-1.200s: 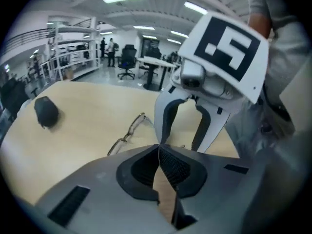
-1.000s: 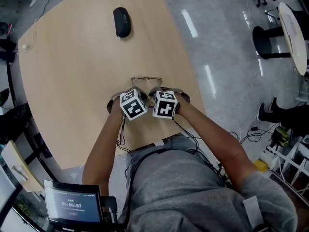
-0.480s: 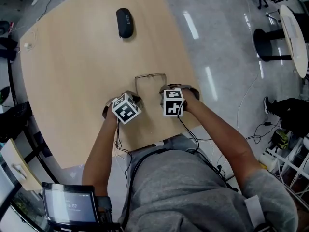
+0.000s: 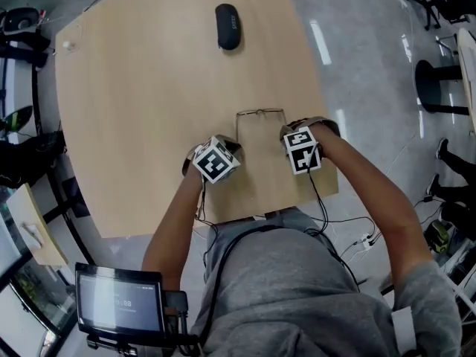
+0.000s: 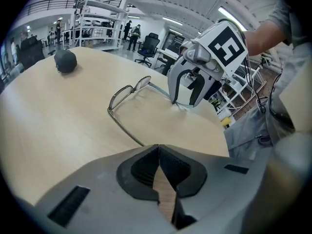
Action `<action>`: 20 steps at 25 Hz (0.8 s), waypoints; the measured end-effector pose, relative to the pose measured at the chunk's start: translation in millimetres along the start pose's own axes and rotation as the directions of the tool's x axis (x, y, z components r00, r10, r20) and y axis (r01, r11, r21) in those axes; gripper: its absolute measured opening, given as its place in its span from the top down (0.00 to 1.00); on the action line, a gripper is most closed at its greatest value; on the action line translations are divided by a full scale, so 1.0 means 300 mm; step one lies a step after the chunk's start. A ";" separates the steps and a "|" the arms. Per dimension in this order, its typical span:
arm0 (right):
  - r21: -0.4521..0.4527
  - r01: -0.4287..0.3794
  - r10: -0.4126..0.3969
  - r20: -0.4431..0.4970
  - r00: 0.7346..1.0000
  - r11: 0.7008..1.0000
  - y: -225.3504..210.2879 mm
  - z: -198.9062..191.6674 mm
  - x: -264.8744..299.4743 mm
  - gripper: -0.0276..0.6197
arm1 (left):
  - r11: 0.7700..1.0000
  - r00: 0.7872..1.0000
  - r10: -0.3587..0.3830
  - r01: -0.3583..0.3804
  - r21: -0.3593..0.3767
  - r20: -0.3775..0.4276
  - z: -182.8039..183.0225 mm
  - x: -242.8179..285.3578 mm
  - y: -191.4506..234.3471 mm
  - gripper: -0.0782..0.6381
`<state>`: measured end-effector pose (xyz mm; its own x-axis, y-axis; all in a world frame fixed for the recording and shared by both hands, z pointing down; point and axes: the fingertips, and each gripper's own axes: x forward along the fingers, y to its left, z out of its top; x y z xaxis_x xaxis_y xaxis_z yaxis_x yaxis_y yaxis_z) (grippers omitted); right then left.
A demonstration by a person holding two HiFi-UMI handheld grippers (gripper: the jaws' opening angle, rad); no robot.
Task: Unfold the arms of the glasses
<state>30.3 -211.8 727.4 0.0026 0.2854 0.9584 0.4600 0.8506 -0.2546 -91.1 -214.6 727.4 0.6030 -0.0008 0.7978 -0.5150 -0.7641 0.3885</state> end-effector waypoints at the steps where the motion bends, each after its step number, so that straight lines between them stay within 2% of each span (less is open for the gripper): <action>1: 0.000 -0.004 0.004 -0.006 1.000 1.000 0.008 -0.017 -0.009 0.64 | 1.000 1.000 -0.001 0.001 -0.006 0.008 0.013 0.001 -0.007 0.88; 7: -0.004 0.006 -0.006 -0.009 1.000 1.000 -0.002 0.012 0.002 0.64 | 0.998 1.000 0.002 0.000 -0.065 0.028 -0.036 -0.021 0.008 0.88; 12: 0.048 0.029 -0.030 0.028 0.999 0.998 -0.012 0.005 0.001 0.64 | 0.997 0.998 0.044 -0.041 -0.066 0.041 -0.017 -0.012 0.019 0.88; 20: 0.162 0.110 -0.136 0.156 0.978 0.981 0.012 0.076 -0.134 0.64 | 0.990 0.972 0.091 -0.064 -0.126 0.218 0.109 -0.178 -0.026 0.88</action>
<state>11.7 -210.3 685.2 -0.1990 0.2327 0.9520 0.3074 0.9372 -0.1648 -99.3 -229.8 666.7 0.6721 -0.2105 0.7099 -0.6250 -0.6754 0.3914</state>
